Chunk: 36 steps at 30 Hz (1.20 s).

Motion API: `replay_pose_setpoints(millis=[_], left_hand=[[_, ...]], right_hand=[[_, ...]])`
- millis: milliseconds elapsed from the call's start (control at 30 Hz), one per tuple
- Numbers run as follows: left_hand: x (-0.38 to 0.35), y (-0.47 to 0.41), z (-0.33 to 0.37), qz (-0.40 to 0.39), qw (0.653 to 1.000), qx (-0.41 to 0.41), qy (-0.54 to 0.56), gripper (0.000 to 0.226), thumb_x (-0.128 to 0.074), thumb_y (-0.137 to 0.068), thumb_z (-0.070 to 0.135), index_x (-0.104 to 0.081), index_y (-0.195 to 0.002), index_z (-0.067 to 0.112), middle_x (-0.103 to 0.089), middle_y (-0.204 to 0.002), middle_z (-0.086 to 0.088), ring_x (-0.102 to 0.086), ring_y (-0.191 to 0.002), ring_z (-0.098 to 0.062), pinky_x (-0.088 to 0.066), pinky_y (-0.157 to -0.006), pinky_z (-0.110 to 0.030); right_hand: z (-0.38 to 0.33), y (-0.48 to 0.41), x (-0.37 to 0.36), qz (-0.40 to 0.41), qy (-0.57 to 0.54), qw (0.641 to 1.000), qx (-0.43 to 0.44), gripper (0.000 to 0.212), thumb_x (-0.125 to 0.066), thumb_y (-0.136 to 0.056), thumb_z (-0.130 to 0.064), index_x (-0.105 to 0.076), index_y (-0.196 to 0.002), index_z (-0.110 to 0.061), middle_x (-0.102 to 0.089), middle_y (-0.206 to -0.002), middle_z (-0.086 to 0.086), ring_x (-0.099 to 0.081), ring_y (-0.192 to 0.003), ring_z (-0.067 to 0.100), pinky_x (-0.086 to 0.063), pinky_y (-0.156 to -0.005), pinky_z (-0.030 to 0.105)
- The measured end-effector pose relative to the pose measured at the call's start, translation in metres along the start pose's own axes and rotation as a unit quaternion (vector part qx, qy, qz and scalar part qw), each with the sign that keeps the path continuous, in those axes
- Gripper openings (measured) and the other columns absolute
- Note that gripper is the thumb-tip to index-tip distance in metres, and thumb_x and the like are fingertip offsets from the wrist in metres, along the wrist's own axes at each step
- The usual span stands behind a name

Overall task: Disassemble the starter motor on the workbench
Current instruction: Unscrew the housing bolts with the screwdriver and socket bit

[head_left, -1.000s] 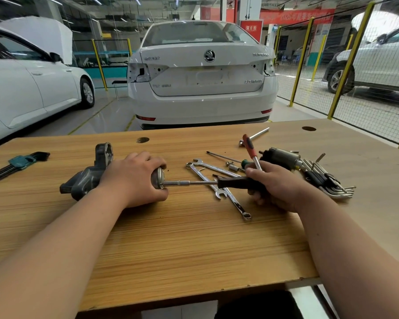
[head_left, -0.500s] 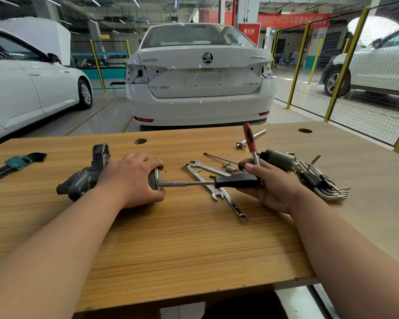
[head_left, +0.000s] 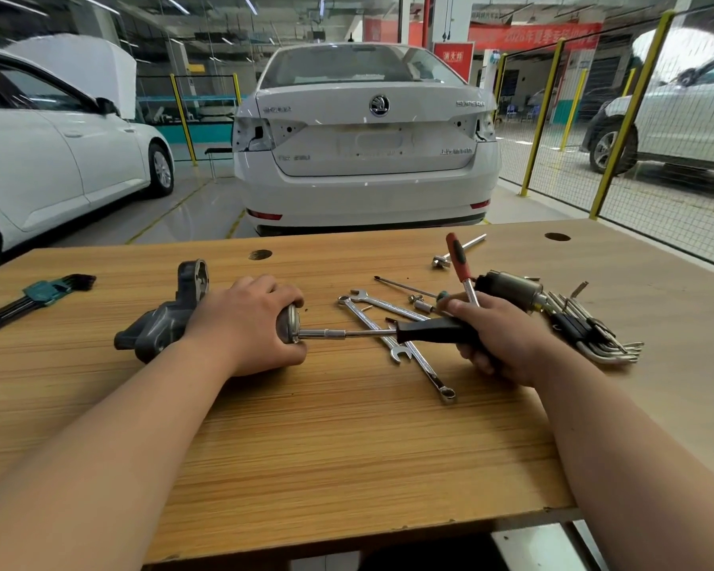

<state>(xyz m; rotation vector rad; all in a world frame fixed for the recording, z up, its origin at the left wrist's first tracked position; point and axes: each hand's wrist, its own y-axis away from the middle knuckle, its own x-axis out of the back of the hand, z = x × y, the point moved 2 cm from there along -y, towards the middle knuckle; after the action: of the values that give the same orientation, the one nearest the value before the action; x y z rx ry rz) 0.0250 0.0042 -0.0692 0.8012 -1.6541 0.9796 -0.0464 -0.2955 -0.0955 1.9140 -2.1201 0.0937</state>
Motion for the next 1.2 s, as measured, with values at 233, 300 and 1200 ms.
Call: replay_pose_setpoints(millis=[233,300,1200], left_hand=[[-0.002,-0.002,-0.001,-0.004,1.0,-0.001,-0.001,0.073,-0.041,-0.063,0.08,-0.033,-0.128,0.049,-0.044,-0.123,0.014,-0.042,-0.115,-0.011,-0.034,-0.076,-0.032],[-0.002,-0.001,-0.001,-0.002,1.0,0.0,-0.001,0.073,-0.042,-0.063,0.08,-0.032,-0.129,0.05,-0.044,-0.123,0.014,-0.042,-0.115,-0.011,-0.036,-0.076,-0.032],[-0.001,0.001,0.0,0.003,1.0,0.005,-0.003,0.074,-0.042,-0.063,0.08,-0.033,-0.13,0.049,-0.045,-0.128,0.012,-0.043,-0.117,-0.012,-0.042,-0.082,-0.034]], right_hand=[[0.0,0.001,0.0,-0.063,-0.151,0.986,0.017,0.039,-0.063,-0.086,-0.004,-0.058,-0.121,-0.019,-0.061,-0.106,0.019,-0.057,-0.07,0.02,-0.05,-0.06,0.029],[-0.001,0.002,-0.002,-0.059,-0.187,0.98,0.017,0.04,-0.066,-0.075,-0.006,-0.059,-0.114,-0.016,-0.062,-0.104,0.015,-0.056,-0.074,0.02,-0.046,-0.061,0.029],[0.001,-0.004,-0.01,-0.047,-0.371,0.928,0.005,0.028,-0.058,-0.074,0.002,-0.059,-0.1,-0.01,-0.067,-0.091,0.011,-0.072,-0.077,0.02,-0.052,-0.069,0.03]])
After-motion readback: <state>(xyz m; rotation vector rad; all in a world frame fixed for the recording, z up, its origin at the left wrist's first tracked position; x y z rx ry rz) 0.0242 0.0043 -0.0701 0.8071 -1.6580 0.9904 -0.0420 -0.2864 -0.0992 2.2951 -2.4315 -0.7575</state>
